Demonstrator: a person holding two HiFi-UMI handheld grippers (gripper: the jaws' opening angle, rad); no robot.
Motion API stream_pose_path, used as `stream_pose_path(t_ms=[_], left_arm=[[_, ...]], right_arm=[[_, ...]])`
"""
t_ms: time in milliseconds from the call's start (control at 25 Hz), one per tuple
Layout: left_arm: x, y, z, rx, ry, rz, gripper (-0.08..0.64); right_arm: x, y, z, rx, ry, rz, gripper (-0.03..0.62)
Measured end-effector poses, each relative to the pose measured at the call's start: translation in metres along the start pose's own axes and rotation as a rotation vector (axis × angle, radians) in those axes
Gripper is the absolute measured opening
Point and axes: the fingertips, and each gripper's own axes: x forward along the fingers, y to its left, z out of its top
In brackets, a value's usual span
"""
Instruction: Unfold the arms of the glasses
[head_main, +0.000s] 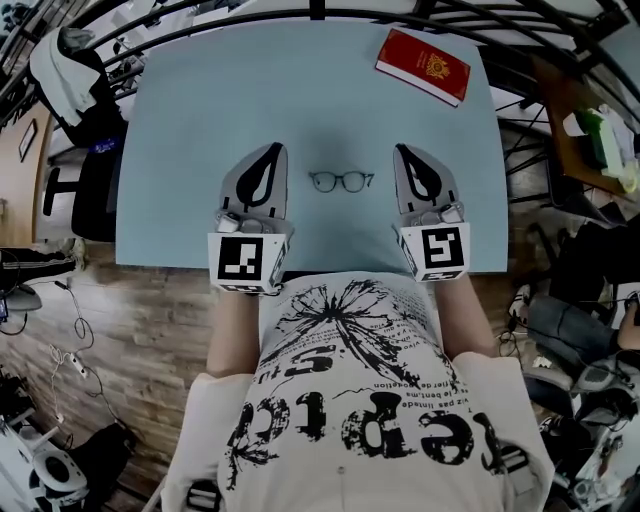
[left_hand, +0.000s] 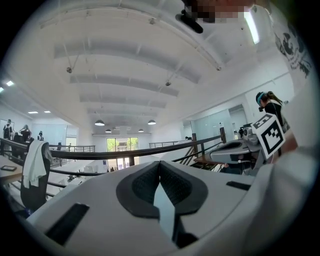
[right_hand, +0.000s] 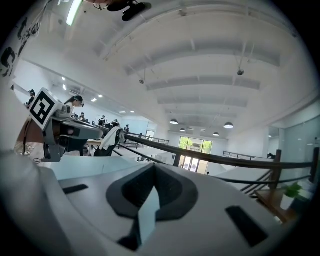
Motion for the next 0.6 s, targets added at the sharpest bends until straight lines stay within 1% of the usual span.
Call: stream_pose_path(t_ms=[200,360,520,600], left_arm=[[-0.0032,0.0023,-0.0058,-0.011,0.019,0.005,0.018],[-0.0041,0.0023,-0.0056,-0.006,0.020,0.005,0.018],[-0.0021,0.0007,-0.0057,0.006,0.021,-0.001,0.018],[-0.0007,0.0007,-0.0051,0.008,0.021,-0.001,0.018]], right_arm=[[-0.0023,0.0001,0.0003,-0.014,-0.001,-0.020,0.008],[-0.0033,0.0031,0.0041,-0.042,-0.009,-0.009,0.008],[-0.0041,0.0007,0.0017,-0.047,-0.007,-0.020,0.008],[-0.0040,-0.0037,0.0004,-0.034,-0.006,-0.037,0.008]])
